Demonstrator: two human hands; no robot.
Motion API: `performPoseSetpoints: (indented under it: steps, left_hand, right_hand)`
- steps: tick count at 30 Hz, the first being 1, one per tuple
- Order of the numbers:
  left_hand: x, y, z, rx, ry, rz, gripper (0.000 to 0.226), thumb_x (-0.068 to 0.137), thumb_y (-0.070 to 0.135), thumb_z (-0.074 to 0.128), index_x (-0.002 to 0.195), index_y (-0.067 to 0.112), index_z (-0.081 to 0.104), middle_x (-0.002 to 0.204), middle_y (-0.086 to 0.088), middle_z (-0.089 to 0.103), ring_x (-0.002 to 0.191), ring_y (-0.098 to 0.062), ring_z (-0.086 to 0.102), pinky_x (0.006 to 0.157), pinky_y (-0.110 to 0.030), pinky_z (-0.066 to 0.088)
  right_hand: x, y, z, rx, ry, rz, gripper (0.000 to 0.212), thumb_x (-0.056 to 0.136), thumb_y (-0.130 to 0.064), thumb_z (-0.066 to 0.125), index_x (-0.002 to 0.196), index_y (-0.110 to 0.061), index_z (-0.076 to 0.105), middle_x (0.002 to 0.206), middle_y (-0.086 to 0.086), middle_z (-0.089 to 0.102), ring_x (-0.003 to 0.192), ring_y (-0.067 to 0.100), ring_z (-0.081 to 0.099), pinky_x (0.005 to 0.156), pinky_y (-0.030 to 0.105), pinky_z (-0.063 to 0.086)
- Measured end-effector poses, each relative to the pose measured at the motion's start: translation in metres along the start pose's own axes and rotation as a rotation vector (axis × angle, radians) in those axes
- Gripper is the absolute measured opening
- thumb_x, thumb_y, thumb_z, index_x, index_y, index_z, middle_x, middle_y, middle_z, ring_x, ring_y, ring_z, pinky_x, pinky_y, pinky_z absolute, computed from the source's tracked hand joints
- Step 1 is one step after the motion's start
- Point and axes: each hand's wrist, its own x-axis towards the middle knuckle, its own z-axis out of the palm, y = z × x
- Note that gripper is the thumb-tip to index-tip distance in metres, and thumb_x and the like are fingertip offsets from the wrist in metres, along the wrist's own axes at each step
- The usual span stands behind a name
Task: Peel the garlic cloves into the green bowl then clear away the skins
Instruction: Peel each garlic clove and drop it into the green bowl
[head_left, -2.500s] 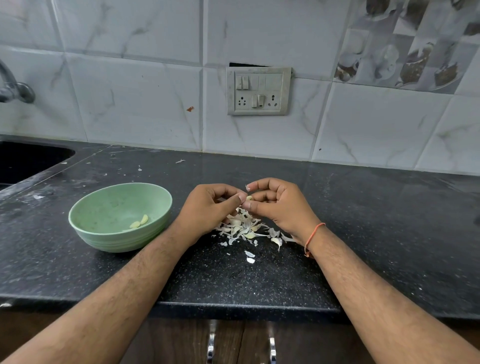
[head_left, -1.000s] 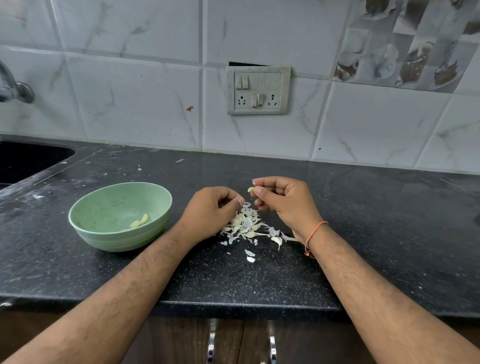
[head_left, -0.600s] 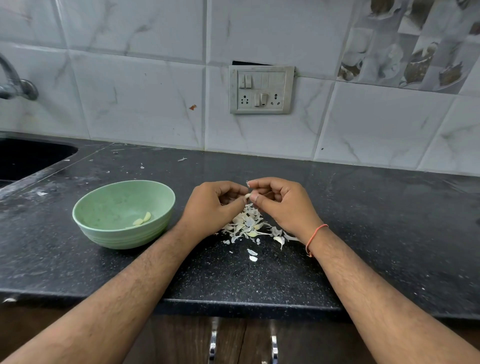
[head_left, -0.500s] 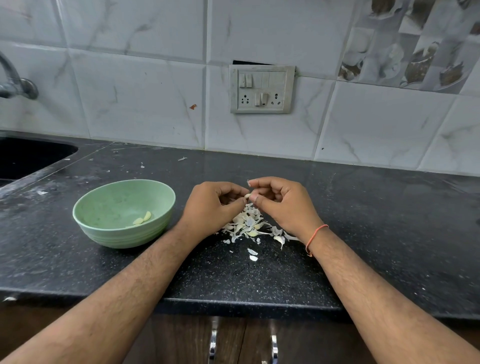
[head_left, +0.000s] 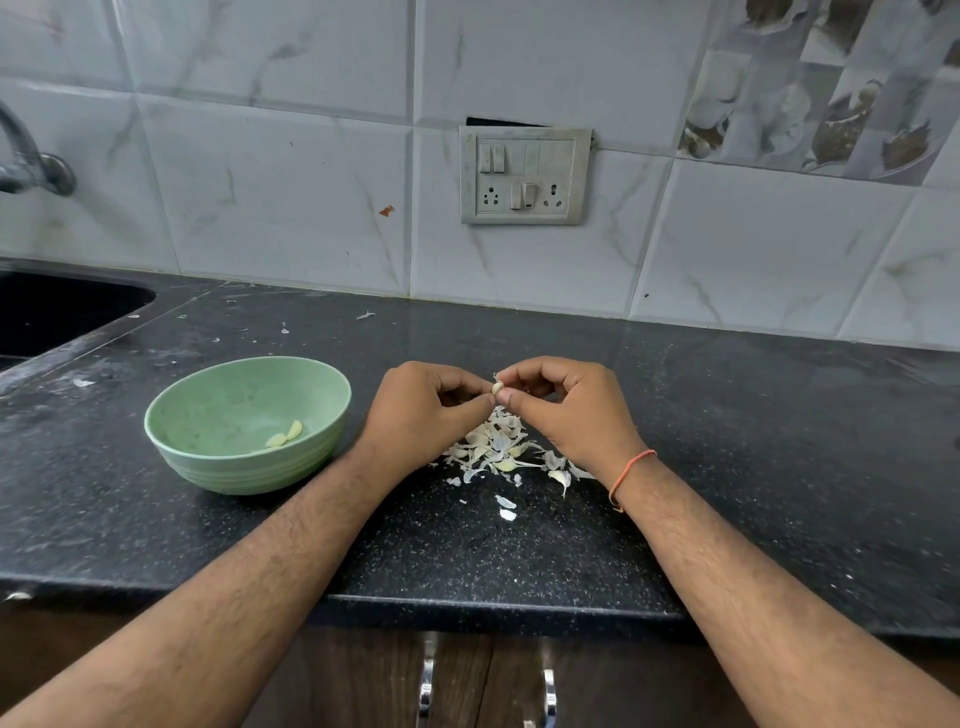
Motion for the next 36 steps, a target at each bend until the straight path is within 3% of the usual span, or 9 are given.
performPoseSetpoints:
  steps: [11,22,36]
  left_hand:
    - [-0.0002,0.0038,-0.0005,0.006,0.02,-0.045,0.006,0.087,0.024,0.083,0.083,0.028,0.085,0.057,0.019,0.068,0.052,0.005,0.058,0.055,-0.011,0.042]
    - [0.0012,0.0042,-0.0006,-0.069,-0.002,-0.096,0.006,0.084,0.025,0.083,0.081,0.029,0.085,0.066,0.009,0.075,0.058,0.0,0.059,0.06,-0.021,0.048]
    - [0.0025,0.0037,0.0,-0.105,-0.016,-0.175,0.009,0.085,0.026,0.081,0.076,0.027,0.083,0.066,0.008,0.074,0.059,-0.004,0.061,0.062,-0.024,0.048]
  right_hand:
    - [0.0003,0.0013,0.0019,-0.054,-0.044,-0.089,0.026,0.09,-0.015,0.085,0.112,-0.028,0.084,0.1,-0.015,0.078,0.089,0.005,0.074,0.082,0.019,0.056]
    - [0.0012,0.0022,0.003,-0.059,-0.059,-0.1,0.033,0.084,-0.015,0.09,0.113,-0.03,0.083,0.097,-0.014,0.076,0.084,0.007,0.072,0.077,0.015,0.053]
    - [0.0012,0.004,0.0018,-0.074,-0.065,-0.103,0.022,0.086,-0.013,0.088,0.105,-0.024,0.085,0.097,-0.013,0.078,0.085,0.008,0.073,0.079,0.019,0.057]
